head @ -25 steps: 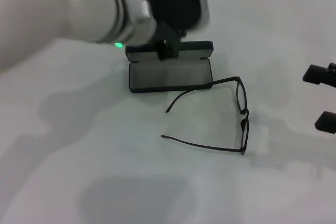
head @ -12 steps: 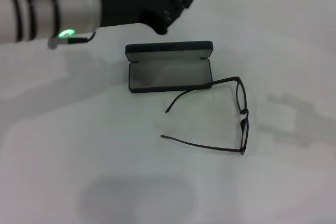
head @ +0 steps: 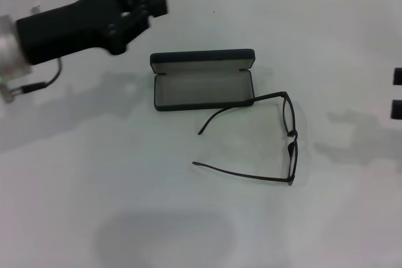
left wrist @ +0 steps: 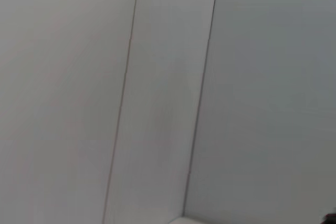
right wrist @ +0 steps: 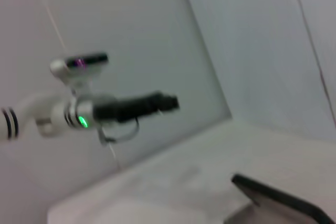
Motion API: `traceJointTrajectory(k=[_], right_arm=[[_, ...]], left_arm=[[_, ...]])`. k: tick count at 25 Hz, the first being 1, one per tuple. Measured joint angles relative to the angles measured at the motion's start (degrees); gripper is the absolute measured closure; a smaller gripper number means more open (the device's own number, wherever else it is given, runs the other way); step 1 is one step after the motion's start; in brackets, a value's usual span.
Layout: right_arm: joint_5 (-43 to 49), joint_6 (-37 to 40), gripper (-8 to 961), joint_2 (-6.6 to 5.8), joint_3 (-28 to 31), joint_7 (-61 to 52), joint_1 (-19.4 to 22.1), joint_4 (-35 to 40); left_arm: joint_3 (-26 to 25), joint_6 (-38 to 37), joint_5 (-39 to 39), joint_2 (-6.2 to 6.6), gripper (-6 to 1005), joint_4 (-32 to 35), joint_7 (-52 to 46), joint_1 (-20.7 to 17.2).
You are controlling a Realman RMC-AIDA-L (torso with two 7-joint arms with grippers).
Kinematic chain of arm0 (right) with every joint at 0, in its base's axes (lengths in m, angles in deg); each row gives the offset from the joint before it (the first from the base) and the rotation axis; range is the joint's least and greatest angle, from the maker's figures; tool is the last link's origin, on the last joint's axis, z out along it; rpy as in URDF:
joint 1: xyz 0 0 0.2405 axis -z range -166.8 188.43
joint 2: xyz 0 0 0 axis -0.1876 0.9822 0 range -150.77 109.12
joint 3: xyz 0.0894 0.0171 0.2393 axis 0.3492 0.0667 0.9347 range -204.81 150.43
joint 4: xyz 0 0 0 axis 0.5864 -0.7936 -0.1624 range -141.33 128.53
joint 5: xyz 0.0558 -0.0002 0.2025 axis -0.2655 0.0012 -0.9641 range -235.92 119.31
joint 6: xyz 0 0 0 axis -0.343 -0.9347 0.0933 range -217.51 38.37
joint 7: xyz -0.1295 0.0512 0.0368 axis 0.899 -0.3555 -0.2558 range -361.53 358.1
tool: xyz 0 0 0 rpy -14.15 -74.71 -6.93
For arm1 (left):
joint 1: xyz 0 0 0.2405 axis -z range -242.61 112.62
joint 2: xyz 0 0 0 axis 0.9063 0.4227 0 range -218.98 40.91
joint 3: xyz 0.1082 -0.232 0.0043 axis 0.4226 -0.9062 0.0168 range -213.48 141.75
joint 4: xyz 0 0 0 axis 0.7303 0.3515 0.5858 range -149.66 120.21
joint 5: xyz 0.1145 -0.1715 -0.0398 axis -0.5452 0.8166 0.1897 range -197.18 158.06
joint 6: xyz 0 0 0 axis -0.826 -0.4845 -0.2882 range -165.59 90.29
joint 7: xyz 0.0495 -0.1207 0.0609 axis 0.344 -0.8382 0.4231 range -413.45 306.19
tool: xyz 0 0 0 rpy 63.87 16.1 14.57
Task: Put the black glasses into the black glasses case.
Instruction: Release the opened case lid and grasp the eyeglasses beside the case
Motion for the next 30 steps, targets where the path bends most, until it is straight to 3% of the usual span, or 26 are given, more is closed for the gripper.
traceJointTrajectory(k=[4, 10, 12, 16, 23, 30], right_arm=[[6.69, -0.46, 127, 0.61, -0.51, -6.80, -3.45, 6.17], [19.50, -0.59, 138, 0.88, -3.79, -19.91, -12.65, 10.61], [24.13, -1.99, 142, 1.19, -5.42, -24.90, -15.80, 10.84], [31.85, -5.24, 149, 2.02, -7.89, -33.49, -20.97, 8.92], [41.39, -6.88, 162, 2.90, -15.91, -46.23, -29.79, 1.22], [46.21, -10.48, 175, 6.10, -18.39, -53.78, -33.17, -4.83]], left_arm=[[-3.81, -5.08, 0.51, 0.96, 912, -3.83, 2.42, -0.32], [-6.30, -5.95, 0.27, 0.71, 877, -4.59, 3.01, -1.99], [-6.33, -5.60, 0.26, 0.63, 813, -4.65, 3.14, -2.19], [-6.38, -4.45, 0.26, 0.21, 686, -5.80, 4.62, -2.03], [-6.32, -3.85, 0.32, -0.42, 686, -6.84, 7.80, -1.82], [-6.07, -3.39, -1.38, -0.90, 687, -6.71, 12.00, -0.84]])
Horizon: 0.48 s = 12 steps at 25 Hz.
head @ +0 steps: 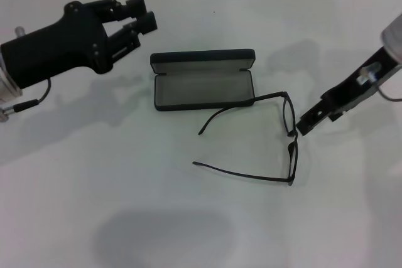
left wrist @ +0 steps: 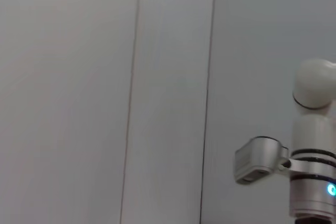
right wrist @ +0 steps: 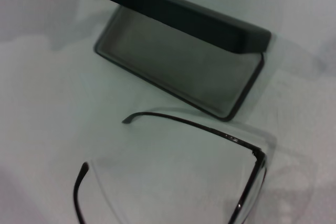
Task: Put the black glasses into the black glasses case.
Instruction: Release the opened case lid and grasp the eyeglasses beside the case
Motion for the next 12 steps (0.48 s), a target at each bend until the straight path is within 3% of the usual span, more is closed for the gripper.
traceJointTrajectory(k=[12], right_arm=[[-5.54, -9.04, 197, 0.12, -1.03, -6.45, -3.72, -9.17]], left_arm=[[-0.29, 1.34, -2.48, 0.05, 688, -0.47, 7.61, -1.79]])
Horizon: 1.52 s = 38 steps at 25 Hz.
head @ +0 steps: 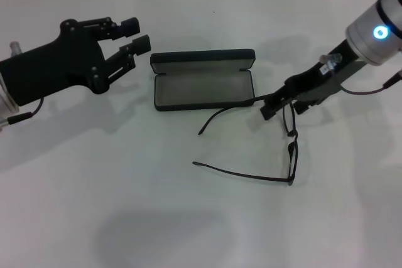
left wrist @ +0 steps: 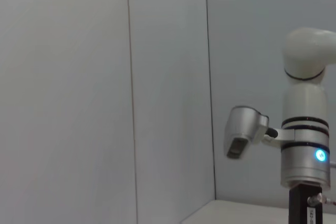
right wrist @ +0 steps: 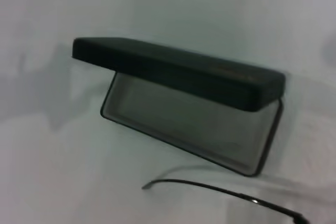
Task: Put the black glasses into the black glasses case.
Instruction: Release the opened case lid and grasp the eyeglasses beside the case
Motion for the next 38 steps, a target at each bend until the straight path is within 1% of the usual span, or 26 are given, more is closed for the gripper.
traceJointTrajectory(k=[6, 9, 13, 25, 30, 38], right_arm=[[-0.04, -1.30, 208, 0.08, -0.64, -1.35, -3.51, -6.05], [0.33, -2.14, 214, 0.10, -2.06, -2.32, -4.70, -8.50], [0.81, -2.71, 221, 0.12, -4.27, -3.69, -5.21, -9.10], [2.33, -2.52, 244, 0.04, -5.16, -3.74, -5.60, -10.52], [2.35, -2.41, 253, 0.04, -5.29, -3.29, -5.33, -10.28], [2.19, -2.05, 579, -0.06, -6.60, -2.26, -4.89, -9.96]], left_arm=[[0.25, 0.13, -0.64, -0.04, 688, -2.30, 1.78, 0.04], [0.25, 0.13, -0.84, -0.22, 688, -2.84, 2.69, 0.03], [0.24, 0.13, -0.92, -0.59, 689, -2.86, 3.68, -0.35], [-0.03, 0.02, -0.93, -0.78, 689, -2.84, 3.86, -0.12], [-0.07, 0.00, -0.93, -1.12, 690, -2.82, 3.88, 0.08], [-0.11, 0.06, -0.56, -1.14, 690, -2.82, 3.92, 0.17]])
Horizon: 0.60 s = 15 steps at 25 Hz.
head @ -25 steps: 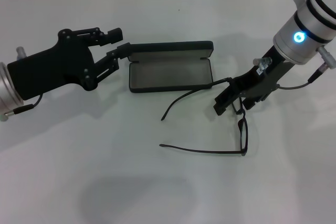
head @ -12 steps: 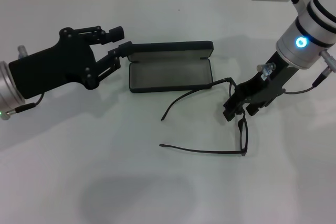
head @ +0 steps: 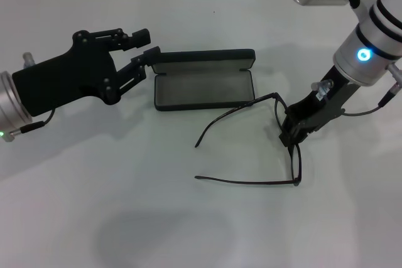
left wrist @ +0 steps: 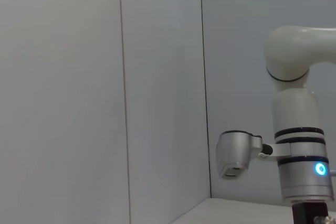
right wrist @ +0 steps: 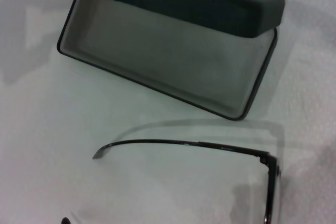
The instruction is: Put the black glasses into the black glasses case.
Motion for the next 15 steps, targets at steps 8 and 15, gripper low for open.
traceJointTrajectory(k=[8, 15], right_arm=[[-0.85, 0.37, 753, 0.19, -0.82, 0.88, 3.61, 3.56], [-3.12, 1.74, 842, 0.23, -1.77, 1.79, 8.91, 9.18]], left_arm=[[0.00, -0.05, 0.24, -0.31, 691, 0.00, -0.28, 0.15], [0.24, -0.69, 0.46, -0.69, 691, 0.00, -0.85, 0.13]])
